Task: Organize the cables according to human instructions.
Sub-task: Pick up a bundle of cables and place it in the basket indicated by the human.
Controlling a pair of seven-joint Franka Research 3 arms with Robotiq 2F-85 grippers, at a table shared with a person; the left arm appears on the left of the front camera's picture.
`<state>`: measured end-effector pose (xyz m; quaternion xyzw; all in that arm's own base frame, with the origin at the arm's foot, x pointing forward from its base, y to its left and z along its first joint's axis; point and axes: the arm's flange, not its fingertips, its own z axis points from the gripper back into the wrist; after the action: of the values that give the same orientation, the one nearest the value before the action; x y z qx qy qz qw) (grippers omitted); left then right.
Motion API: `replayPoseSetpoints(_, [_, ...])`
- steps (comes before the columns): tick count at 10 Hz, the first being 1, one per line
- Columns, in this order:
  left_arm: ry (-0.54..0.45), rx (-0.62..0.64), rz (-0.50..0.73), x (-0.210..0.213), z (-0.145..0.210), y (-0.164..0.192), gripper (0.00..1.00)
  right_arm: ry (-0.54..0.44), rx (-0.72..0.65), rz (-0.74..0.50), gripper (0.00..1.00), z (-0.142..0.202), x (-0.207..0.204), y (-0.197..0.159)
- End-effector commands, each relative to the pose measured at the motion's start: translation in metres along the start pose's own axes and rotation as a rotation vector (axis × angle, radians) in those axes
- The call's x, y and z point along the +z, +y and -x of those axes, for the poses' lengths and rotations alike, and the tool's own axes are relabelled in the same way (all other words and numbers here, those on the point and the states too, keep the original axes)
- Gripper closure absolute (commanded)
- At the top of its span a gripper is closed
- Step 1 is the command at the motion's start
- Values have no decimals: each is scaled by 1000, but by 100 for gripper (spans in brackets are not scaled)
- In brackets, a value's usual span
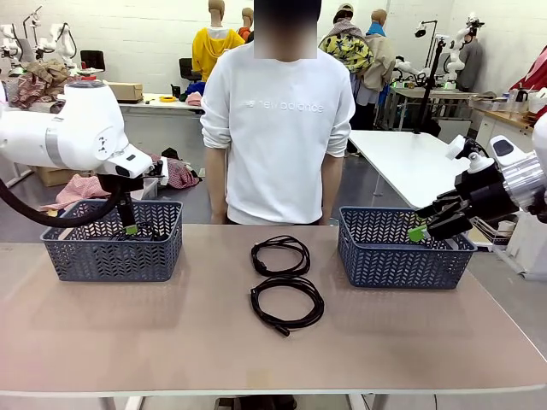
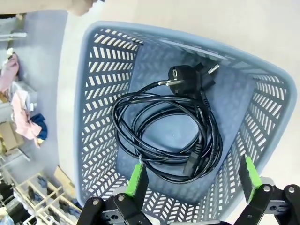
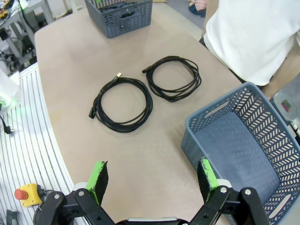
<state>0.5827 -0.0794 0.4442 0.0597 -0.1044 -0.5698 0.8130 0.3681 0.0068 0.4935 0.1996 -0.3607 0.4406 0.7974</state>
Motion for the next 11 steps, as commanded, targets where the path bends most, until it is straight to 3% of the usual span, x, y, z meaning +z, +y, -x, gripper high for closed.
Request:
replayPoseSetpoints(1, [3, -17, -3, 1, 1, -1, 0, -30, 19, -11, 0, 0, -1, -2])
replayPoseSetpoints(4, [-1, -4, 0, 0, -2, -1, 0, -30, 19, -11, 0, 0, -1, -2])
replayPoseSetpoints(5, [-68, 29, 23, 3, -12, -9, 0, -30, 19, -11, 0, 0, -1, -2])
replayPoseSetpoints(11, [-250, 17, 105, 37, -45, -96, 0, -30, 19, -11, 0, 0, -1, -2])
